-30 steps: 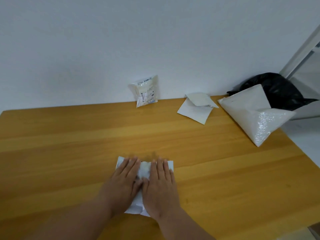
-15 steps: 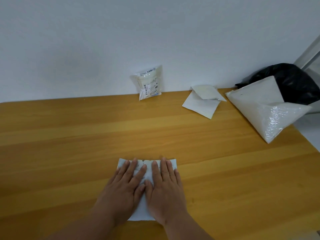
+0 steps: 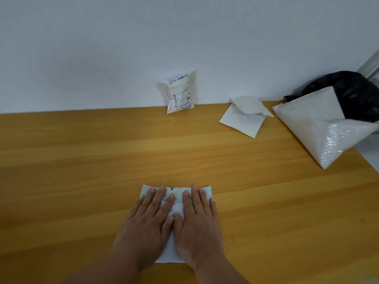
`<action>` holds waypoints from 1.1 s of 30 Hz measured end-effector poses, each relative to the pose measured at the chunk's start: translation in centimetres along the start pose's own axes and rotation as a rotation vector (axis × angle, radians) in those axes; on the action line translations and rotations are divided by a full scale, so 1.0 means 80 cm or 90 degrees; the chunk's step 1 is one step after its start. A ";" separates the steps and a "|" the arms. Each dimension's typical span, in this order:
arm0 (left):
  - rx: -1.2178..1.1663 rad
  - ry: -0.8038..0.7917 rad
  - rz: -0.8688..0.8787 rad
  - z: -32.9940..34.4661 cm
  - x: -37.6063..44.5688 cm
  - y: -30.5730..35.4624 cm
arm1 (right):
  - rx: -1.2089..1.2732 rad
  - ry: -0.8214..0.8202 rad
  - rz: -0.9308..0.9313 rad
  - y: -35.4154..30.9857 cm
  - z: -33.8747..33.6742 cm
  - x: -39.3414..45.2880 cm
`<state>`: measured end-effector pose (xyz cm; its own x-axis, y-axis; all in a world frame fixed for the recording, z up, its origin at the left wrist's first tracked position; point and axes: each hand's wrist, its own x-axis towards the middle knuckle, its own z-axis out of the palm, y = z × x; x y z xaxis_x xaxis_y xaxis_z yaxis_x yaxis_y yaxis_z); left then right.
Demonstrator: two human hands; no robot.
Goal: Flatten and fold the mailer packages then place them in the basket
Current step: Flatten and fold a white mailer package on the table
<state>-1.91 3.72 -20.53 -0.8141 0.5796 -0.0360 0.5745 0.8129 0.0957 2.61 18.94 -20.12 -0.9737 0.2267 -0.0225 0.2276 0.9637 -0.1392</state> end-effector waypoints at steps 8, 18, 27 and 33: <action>-0.027 -0.102 -0.033 -0.012 0.000 0.008 | 0.007 -0.004 -0.005 -0.002 0.001 0.000; -0.179 -0.037 -0.072 -0.030 0.007 0.002 | 0.213 0.004 0.016 0.020 -0.030 0.005; -0.243 -0.013 -0.396 -0.051 -0.013 0.005 | 0.141 -0.009 0.180 0.015 -0.045 -0.022; -0.225 0.010 -0.383 -0.055 -0.038 -0.003 | 0.322 0.027 0.105 0.003 -0.047 -0.047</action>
<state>0.05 1.50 -16.10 -0.9848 0.0311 -0.1706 -0.0371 0.9233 0.3822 6.32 18.82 -16.36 -0.9214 0.3859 -0.0455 0.3346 0.7286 -0.5976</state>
